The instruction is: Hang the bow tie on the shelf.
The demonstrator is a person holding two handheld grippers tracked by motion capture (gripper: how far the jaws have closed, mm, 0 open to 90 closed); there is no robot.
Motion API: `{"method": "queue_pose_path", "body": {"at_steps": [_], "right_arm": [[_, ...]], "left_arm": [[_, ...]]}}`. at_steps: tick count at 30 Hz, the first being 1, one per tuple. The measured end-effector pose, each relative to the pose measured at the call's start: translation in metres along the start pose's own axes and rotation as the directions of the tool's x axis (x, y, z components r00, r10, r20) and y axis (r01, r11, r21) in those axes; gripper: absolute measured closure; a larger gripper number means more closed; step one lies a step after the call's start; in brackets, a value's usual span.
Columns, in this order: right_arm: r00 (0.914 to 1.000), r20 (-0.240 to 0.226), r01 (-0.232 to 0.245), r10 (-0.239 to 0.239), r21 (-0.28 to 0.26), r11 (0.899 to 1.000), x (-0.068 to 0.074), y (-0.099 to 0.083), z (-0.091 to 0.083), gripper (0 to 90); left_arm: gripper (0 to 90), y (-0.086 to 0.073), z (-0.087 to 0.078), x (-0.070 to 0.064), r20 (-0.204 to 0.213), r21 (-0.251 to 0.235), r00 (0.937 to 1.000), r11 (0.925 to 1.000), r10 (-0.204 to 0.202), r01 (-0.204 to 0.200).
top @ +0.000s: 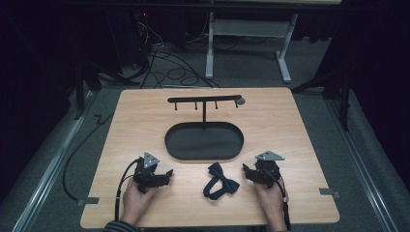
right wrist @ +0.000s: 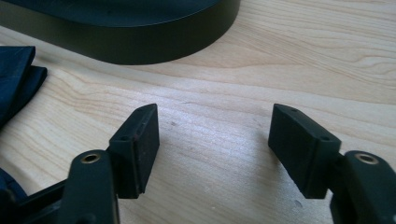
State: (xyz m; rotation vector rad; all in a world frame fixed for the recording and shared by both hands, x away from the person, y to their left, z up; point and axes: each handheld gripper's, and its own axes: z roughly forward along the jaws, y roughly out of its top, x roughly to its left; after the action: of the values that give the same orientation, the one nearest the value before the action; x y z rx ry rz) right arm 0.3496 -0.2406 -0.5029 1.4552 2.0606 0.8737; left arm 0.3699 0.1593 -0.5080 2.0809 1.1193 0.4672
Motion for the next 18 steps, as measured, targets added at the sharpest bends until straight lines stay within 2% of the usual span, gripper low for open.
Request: {"method": "queue_pose_path", "body": {"at_steps": [18], "right_arm": [[0.9996, -0.022, 0.018, -0.018, 0.003, 1.000, 0.0010, 0.0000, 0.0000, 32.0]], "left_arm": [[20.0, 0.0002, 0.0003, -0.0001, -0.003, 0.000, 1.0000, 1.0000, -0.001, 0.001]]}}
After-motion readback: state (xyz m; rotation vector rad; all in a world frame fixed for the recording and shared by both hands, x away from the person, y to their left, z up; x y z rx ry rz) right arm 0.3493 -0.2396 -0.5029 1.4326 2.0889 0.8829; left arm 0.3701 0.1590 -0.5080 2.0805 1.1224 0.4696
